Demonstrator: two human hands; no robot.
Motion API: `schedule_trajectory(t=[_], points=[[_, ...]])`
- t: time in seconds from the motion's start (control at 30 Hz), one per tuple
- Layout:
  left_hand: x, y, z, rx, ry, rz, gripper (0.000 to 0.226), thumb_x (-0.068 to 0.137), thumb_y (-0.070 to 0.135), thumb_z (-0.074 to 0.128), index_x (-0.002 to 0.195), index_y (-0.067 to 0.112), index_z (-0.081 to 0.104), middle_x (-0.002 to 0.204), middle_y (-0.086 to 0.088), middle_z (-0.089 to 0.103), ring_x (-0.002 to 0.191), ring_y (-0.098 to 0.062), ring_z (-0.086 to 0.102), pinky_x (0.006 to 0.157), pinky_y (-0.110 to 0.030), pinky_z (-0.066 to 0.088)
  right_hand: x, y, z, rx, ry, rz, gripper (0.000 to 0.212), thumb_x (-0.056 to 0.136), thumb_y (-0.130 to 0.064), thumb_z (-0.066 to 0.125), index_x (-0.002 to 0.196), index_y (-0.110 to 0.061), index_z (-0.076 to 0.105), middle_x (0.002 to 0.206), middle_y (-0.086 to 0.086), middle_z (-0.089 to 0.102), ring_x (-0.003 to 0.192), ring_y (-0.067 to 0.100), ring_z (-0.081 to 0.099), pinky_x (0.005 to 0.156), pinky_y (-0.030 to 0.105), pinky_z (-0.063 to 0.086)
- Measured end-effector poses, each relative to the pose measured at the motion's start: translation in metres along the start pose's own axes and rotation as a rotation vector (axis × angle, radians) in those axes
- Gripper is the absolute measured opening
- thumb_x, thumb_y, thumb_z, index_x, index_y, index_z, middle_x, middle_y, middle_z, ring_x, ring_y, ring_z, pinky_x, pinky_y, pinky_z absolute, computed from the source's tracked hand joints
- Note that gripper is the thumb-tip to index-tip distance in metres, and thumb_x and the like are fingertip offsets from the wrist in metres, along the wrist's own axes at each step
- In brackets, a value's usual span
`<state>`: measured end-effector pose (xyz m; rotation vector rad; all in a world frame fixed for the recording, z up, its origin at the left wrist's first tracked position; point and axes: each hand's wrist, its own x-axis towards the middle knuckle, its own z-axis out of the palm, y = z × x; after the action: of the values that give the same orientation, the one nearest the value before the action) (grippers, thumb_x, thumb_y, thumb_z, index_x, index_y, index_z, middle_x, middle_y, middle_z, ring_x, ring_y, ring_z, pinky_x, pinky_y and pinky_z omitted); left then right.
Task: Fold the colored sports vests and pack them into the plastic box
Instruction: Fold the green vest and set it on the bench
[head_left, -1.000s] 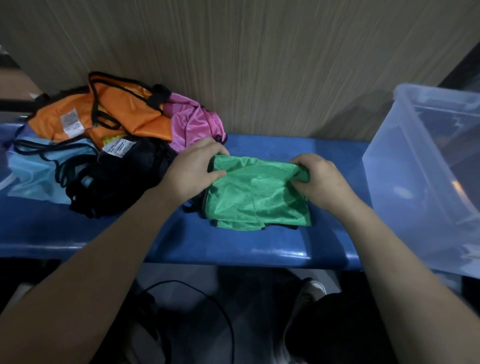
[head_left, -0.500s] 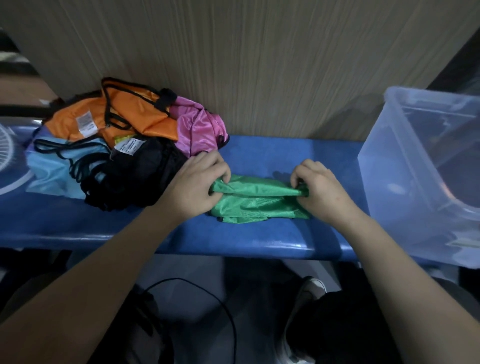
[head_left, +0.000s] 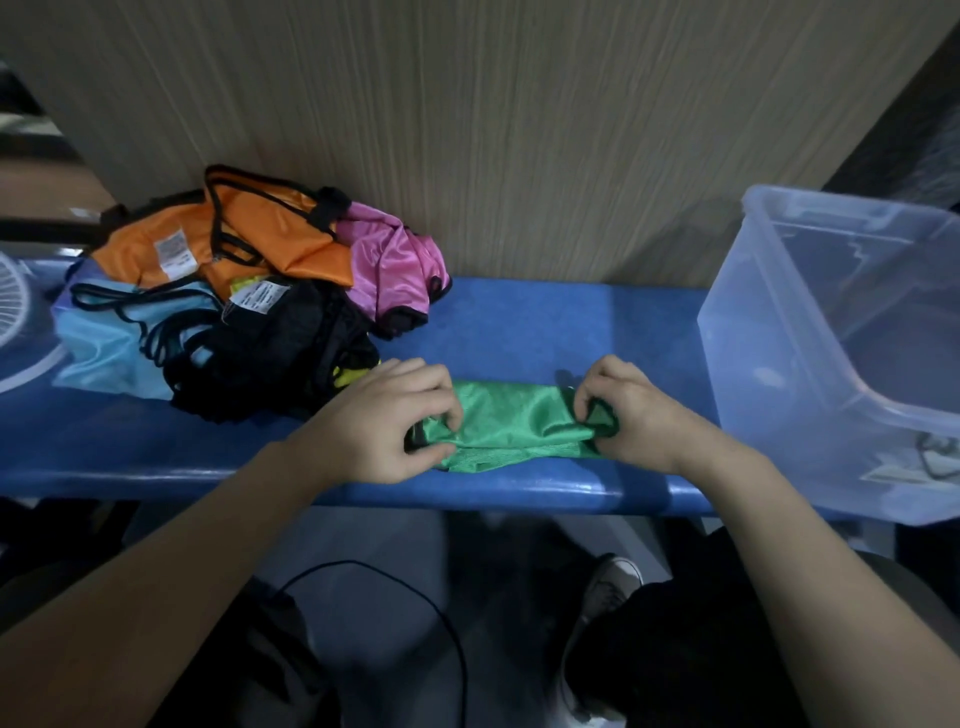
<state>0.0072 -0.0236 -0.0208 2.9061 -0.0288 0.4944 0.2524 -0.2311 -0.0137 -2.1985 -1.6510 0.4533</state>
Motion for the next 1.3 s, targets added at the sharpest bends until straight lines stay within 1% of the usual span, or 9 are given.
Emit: schedule_trajectory(t=[0.2,0.37,0.47,0.6,0.73,0.87,0.97,1.1,1.3], points=[[0.000,0.003,-0.002,0.011,-0.029,0.032,0.025,0.095,0.051,0.056,0.091,0.034,0.074,0.087,0.015,0.059,0.083,-0.008,0.054,0.074,-0.028,0.038,-0.004,-0.010,-0.005,-0.044,-0.079,0.064,0.013,0.087,-0.040,0.072,0.092,-0.029,0.066,0.110,-0.009,0.049,0.110,0.012,0.044,0.104,0.035,0.037],[0.011,0.008,-0.005,0.051,0.184,0.053,0.015,0.096,0.032,0.062,0.094,0.025,0.074,0.091,0.012,0.064,0.086,-0.015,0.058,0.075,-0.035,0.042,0.003,-0.019,0.004,-0.115,0.251,-0.020,0.028,0.092,-0.050,0.053,0.102,-0.026,0.063,0.110,-0.006,0.052,0.102,0.019,0.050,0.096,0.044,0.041],[0.018,0.006,-0.004,0.044,0.208,-0.039,0.024,0.095,0.031,0.061,0.116,0.022,0.070,0.114,0.008,0.062,0.109,-0.016,0.057,0.091,-0.033,0.042,0.008,-0.028,0.012,-0.130,0.292,-0.056,0.055,0.092,-0.057,0.037,0.127,-0.020,0.058,0.137,0.000,0.050,0.125,0.024,0.047,0.108,0.041,0.036],[0.015,-0.003,0.012,0.050,-0.044,-0.162,0.062,0.099,0.053,0.036,0.154,0.024,0.037,0.160,0.008,0.033,0.151,-0.010,0.021,0.123,-0.033,0.019,0.009,-0.035,0.035,-0.177,0.102,-0.045,0.079,0.092,-0.072,0.024,0.156,-0.025,0.029,0.164,-0.001,0.021,0.153,0.019,0.012,0.122,0.041,0.013],[0.000,-0.012,0.028,0.023,-0.303,-0.237,0.079,0.090,0.075,-0.002,0.159,0.036,0.004,0.166,0.017,0.004,0.152,-0.001,-0.005,0.125,-0.032,0.002,0.008,-0.023,0.051,-0.298,-0.036,-0.022,0.097,0.078,-0.085,-0.011,0.159,-0.035,0.009,0.168,-0.009,0.006,0.155,0.015,-0.001,0.123,0.042,0.005],[-0.004,-0.009,0.029,0.037,-0.356,-0.296,0.088,0.078,0.080,-0.021,0.156,0.039,-0.012,0.165,0.020,-0.008,0.151,0.001,-0.010,0.125,-0.033,-0.001,0.013,-0.018,0.052,-0.368,-0.059,-0.008,0.100,0.072,-0.086,-0.020,0.158,-0.040,0.002,0.168,-0.011,0.001,0.155,0.015,-0.003,0.123,0.043,0.003],[-0.005,-0.004,0.031,0.066,-0.340,-0.322,0.094,0.077,0.080,-0.023,0.158,0.036,-0.006,0.167,0.016,0.001,0.153,-0.005,0.001,0.125,-0.033,0.004,0.014,-0.017,0.049,-0.358,-0.080,0.002,0.096,0.073,-0.087,-0.015,0.157,-0.043,0.001,0.167,-0.012,0.000,0.155,0.016,-0.005,0.123,0.045,0.003],[-0.002,0.007,0.036,0.132,-0.140,-0.360,0.071,0.093,0.069,0.016,0.155,0.037,0.029,0.143,0.008,0.047,0.132,-0.016,0.045,0.111,-0.034,0.030,0.014,-0.013,0.045,-0.312,0.046,0.082,0.090,0.079,-0.086,0.011,0.157,-0.042,0.017,0.163,-0.006,0.020,0.152,0.020,0.013,0.121,0.045,0.013],[0.007,0.024,0.032,0.155,-0.020,-0.410,0.061,0.084,0.073,0.035,0.133,0.044,0.058,0.106,0.009,0.053,0.098,-0.016,0.059,0.091,-0.033,0.036,0.015,-0.020,0.033,-0.183,0.268,0.404,0.101,0.070,-0.086,0.052,0.149,-0.026,0.034,0.141,0.005,0.040,0.132,0.029,0.038,0.108,0.048,0.032]])
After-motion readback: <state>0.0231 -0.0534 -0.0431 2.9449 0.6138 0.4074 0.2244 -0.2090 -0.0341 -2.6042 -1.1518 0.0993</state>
